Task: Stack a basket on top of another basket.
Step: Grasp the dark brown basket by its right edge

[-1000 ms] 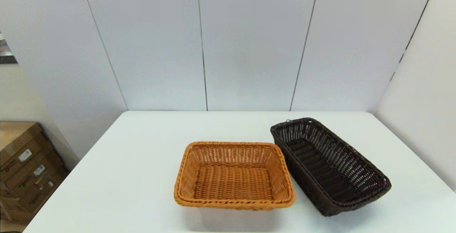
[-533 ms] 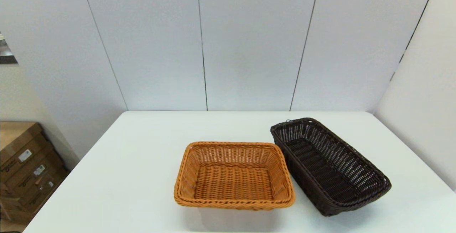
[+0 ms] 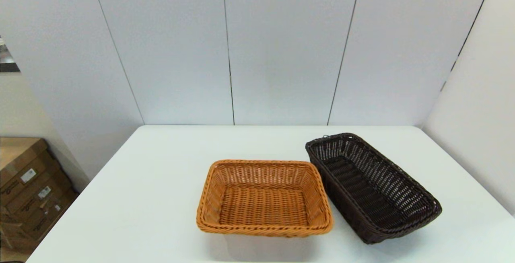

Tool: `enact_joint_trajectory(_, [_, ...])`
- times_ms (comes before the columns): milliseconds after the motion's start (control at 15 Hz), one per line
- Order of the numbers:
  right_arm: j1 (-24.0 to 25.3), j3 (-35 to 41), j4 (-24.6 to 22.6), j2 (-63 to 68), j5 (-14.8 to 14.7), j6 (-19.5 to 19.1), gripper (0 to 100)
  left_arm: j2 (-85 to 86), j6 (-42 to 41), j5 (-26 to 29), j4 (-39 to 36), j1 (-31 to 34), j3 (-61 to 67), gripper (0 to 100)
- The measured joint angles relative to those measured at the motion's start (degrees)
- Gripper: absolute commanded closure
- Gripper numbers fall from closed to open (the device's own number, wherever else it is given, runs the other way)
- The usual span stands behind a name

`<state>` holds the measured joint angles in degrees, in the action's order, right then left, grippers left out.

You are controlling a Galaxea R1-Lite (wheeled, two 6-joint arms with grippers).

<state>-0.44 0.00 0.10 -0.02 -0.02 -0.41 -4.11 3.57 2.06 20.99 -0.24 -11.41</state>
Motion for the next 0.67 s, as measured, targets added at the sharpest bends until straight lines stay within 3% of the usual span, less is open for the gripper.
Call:
enact_joint_trajectory(200, [0.00, 0.00, 0.00, 0.00, 0.02, 0.00, 0, 1.22, -2.73, -5.22, -9.42, -0.02, 4.34, 0])
enact_joint_trajectory(667, [0.00, 0.00, 0.00, 0.00, 0.02, 0.00, 0, 4.08, -2.73, -3.60, -20.31, 0.02, 10.45, 0])
